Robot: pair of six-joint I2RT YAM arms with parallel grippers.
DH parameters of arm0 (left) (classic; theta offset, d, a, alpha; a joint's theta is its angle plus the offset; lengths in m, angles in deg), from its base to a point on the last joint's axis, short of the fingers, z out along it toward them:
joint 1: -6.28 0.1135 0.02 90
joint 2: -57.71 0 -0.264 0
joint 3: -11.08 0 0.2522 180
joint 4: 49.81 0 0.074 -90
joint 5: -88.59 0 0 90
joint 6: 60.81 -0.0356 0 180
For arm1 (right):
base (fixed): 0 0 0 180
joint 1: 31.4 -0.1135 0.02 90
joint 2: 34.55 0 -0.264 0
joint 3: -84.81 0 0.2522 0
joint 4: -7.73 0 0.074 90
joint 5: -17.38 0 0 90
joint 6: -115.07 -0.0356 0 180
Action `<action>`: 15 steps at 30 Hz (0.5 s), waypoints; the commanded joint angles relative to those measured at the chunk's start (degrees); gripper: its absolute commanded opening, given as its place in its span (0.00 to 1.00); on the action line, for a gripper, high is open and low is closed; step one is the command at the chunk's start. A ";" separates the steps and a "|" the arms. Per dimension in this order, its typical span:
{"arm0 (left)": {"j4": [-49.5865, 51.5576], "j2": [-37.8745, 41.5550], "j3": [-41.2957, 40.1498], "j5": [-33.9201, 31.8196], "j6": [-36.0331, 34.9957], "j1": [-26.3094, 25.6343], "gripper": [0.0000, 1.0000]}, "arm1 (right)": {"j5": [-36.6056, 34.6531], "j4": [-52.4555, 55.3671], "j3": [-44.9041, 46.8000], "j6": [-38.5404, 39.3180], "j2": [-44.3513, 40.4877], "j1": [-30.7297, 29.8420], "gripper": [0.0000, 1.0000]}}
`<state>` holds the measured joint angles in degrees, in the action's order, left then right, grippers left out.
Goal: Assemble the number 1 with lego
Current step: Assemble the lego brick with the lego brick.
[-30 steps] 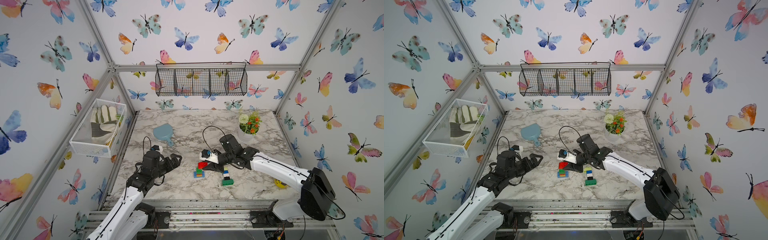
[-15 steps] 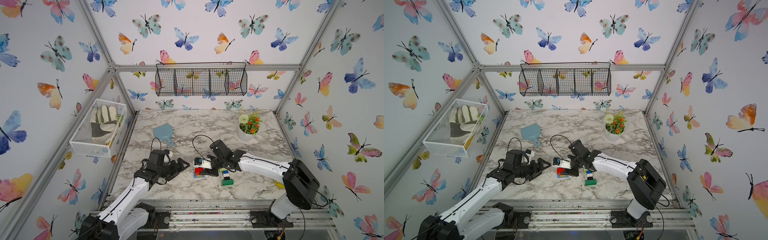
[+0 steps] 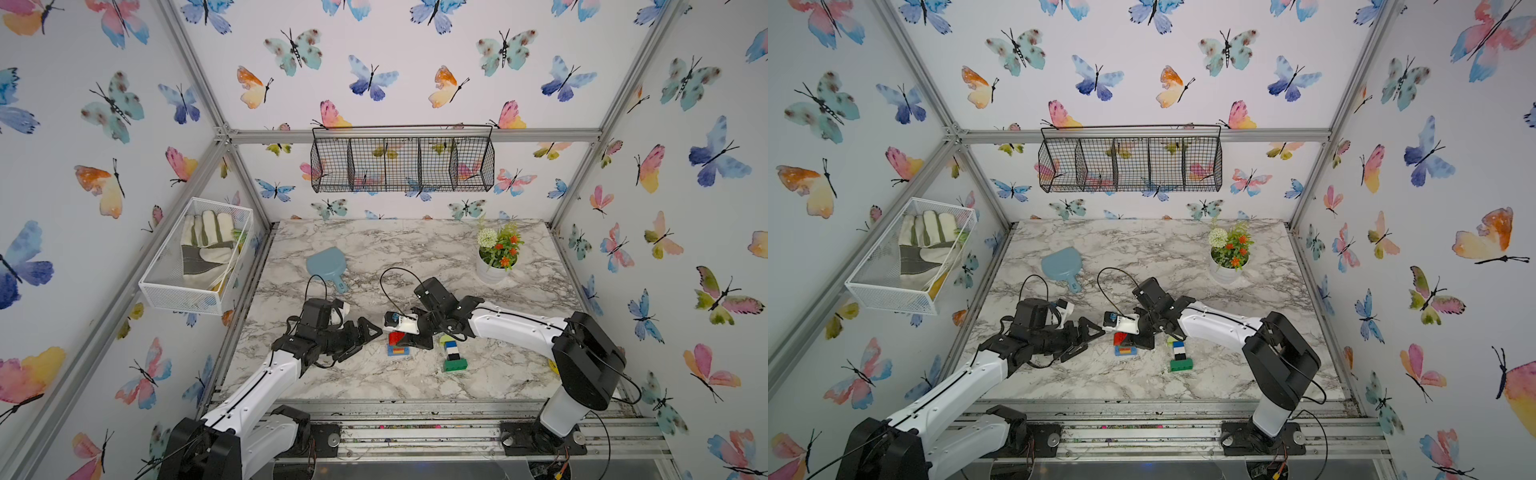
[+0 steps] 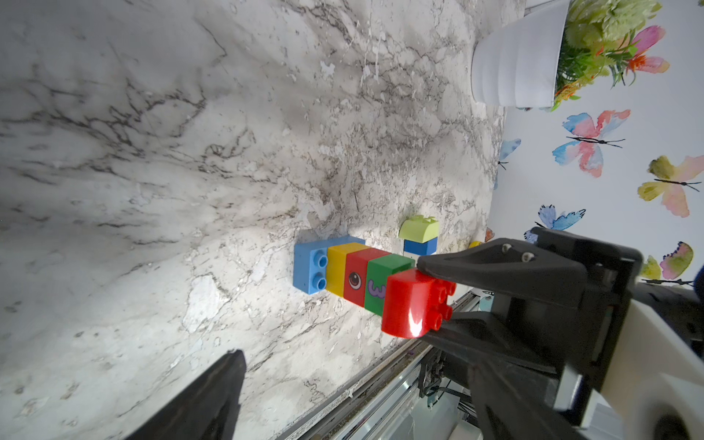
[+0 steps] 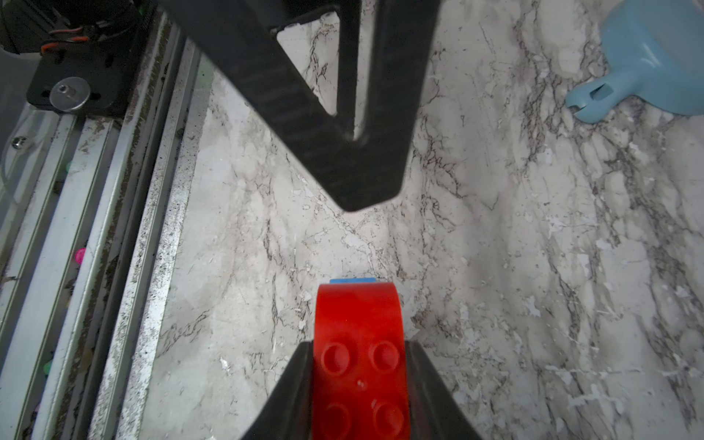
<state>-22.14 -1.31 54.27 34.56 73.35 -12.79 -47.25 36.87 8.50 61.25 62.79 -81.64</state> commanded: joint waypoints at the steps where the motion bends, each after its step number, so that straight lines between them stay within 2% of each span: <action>1: -0.90 -0.39 0.23 1.65 -1.16 0.26 0.96 | -0.30 1.79 -1.27 -0.76 1.26 -0.30 0.04; 15: -1.08 -2.05 0.46 3.05 -2.28 0.26 0.95 | -0.68 1.94 1.24 -0.85 4.15 -0.30 0.02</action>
<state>-22.58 -2.82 54.27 35.41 72.52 -12.79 -46.73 35.87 8.15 61.05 63.97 -81.64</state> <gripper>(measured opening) 0.955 0.363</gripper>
